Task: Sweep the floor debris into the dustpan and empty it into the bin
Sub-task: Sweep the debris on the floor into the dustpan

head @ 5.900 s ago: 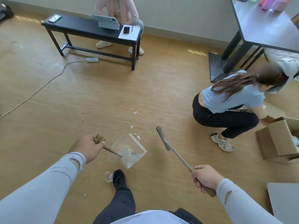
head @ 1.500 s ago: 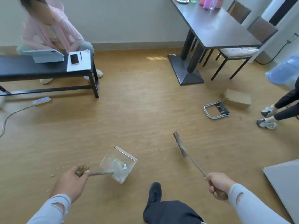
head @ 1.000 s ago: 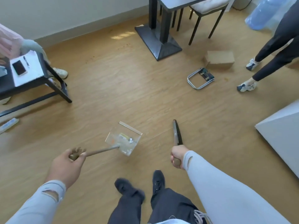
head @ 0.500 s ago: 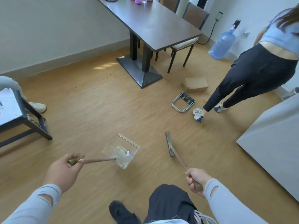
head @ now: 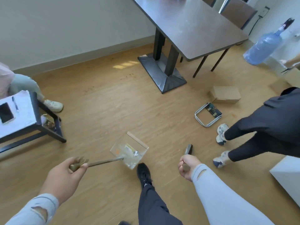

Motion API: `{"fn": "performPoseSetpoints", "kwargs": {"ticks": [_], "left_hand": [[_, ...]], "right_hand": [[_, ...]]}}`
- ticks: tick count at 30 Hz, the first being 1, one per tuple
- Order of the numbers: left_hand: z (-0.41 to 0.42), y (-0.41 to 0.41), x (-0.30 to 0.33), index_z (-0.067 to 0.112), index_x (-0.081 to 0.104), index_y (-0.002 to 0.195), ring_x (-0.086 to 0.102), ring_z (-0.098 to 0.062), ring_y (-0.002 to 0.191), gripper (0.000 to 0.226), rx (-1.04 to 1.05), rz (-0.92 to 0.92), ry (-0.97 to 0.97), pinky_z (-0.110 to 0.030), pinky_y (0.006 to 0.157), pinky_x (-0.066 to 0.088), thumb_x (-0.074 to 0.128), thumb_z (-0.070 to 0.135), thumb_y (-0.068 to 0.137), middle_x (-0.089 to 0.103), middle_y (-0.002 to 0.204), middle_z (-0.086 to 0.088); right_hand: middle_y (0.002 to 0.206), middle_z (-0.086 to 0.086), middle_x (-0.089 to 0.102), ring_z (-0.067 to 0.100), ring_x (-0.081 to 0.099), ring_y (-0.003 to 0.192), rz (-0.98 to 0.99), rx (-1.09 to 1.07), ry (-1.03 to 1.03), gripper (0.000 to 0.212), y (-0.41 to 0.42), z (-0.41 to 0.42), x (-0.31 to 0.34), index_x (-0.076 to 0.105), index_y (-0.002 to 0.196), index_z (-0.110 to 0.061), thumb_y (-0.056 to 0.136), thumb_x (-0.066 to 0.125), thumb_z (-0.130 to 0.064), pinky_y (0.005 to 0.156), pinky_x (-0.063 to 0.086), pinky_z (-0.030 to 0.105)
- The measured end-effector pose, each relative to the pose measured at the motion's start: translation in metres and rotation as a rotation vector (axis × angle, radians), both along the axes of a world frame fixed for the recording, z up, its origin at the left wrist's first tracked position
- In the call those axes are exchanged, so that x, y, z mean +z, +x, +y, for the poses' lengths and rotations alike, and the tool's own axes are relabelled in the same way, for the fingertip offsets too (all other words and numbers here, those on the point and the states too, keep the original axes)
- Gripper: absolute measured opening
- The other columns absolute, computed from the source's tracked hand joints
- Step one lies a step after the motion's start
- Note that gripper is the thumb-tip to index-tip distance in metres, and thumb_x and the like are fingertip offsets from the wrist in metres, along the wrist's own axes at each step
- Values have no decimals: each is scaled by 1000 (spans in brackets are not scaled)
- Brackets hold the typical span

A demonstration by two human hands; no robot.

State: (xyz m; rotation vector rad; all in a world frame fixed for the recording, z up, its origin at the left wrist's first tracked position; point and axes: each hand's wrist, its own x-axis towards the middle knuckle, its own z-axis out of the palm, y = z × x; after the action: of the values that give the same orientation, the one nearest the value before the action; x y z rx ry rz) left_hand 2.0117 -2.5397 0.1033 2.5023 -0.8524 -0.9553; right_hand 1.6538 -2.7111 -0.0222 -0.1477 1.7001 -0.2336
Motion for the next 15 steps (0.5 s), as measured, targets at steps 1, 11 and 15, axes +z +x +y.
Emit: {"fn": "performPoseSetpoints", "kwargs": {"ticks": [1, 11, 15], "left_hand": [[-14, 8, -2, 24, 60, 109, 62, -30, 82, 24, 12, -1, 21, -38, 70, 47, 71, 37, 92, 69, 85, -3], [-111, 71, -41, 26, 68, 100, 64, -35, 82, 23, 116, -93, 131, -44, 74, 48, 77, 41, 85, 71, 79, -4], [-133, 88, -43, 28, 69, 97, 65, -33, 78, 20, 164, -97, 95, -46, 75, 49, 80, 37, 84, 71, 70, 1]], "right_hand": [[47, -2, 41, 11, 41, 31, -3, 6, 1, 19, 20, -26, -2, 48, 91, -18, 89, 37, -2, 36, 41, 19], [71, 1, 46, 9, 47, 56, 63, 553, 7, 32, 151, -137, -23, 40, 69, -14, 99, 40, -2, 39, 43, 14], [73, 3, 48, 15, 50, 58, 109, 886, -44, 23, 141, -105, -5, 56, 116, -4, 96, 45, -9, 54, 49, 26]]}}
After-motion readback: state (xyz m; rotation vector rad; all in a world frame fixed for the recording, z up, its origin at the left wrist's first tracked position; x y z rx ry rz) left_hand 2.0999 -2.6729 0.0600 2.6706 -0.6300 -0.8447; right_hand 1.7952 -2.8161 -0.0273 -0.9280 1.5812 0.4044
